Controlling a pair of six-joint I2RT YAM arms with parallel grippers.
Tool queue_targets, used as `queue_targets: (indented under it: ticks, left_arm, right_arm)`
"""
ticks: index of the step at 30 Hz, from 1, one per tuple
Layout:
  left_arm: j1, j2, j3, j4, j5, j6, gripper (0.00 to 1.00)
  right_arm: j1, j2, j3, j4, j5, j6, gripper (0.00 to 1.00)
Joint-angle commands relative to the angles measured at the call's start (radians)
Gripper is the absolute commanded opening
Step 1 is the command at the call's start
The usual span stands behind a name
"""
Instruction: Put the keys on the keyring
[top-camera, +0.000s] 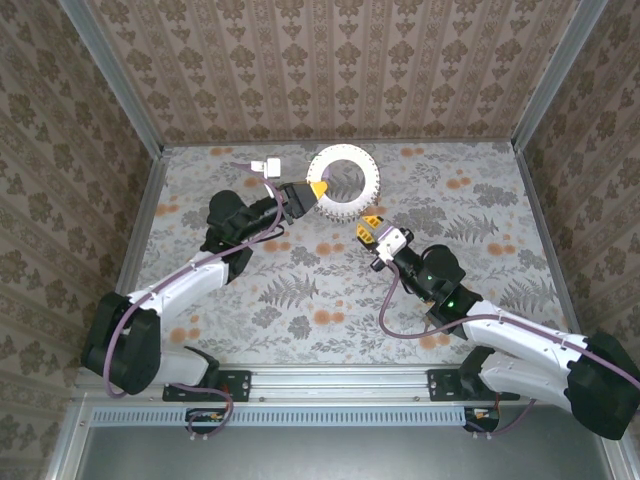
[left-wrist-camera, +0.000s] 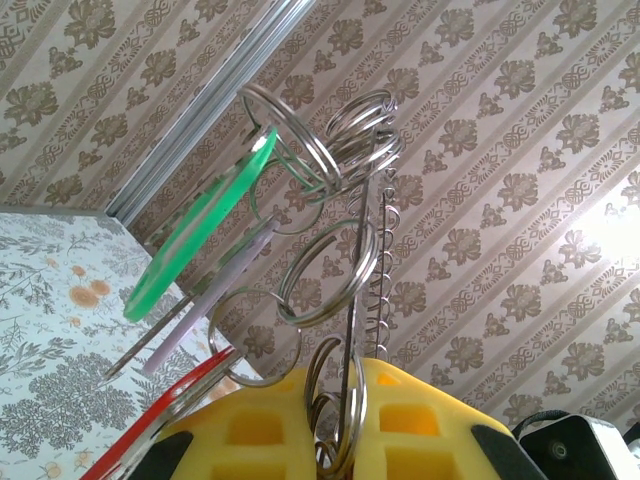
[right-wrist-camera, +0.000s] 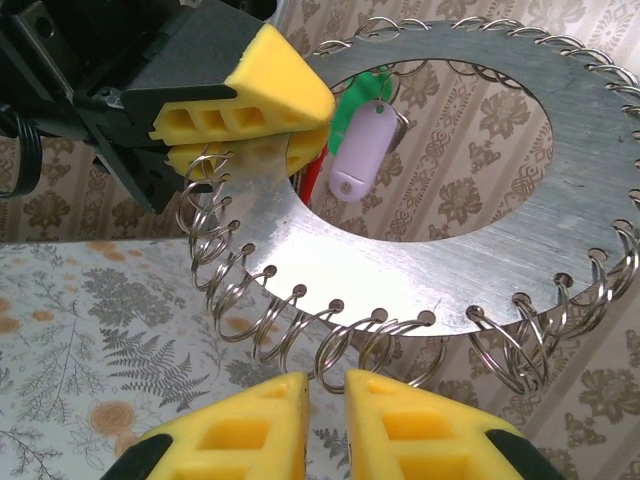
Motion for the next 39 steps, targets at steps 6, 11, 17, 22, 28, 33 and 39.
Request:
queue_targets:
  ticks: [6,11,17,22,28,33,39]
  left_arm:
    - [0.001,-0.039,0.025,0.021,-0.017,0.023,0.0]
    - [-0.001,-0.042,0.021,0.019,-0.019,0.024,0.0]
    - [-0.002,-0.051,0.016,0.015,-0.025,0.026,0.0]
    - [-0.002,-0.064,0.017,0.0,-0.032,0.042,0.0]
    - [-0.027,-0.156,0.095,-0.356,-0.148,0.315,0.0]
    - [-0.088,-0.203,0.106,-0.41,-0.282,0.411,0.0]
    - [-0.133,-0.193,0.085,-0.321,-0.367,0.37,0.0]
  right_arm:
    - [0.023,0.009,0.025,0.056,0.024,-0.014,0.19]
    - [0.035,0.031,0.037,0.081,0.034,-0.021,0.18]
    - [0.049,0.049,0.042,0.109,0.076,-0.038,0.19]
    - [0.053,0.035,0.031,0.095,0.079,-0.037,0.2]
    - [0.044,-0.031,-0.056,0.07,0.135,-0.003,0.23]
    - [-0.004,-0.079,-0.113,0.088,0.147,0.134,0.23]
    - [-0.004,-0.058,-0.077,0.144,0.129,0.141,0.22]
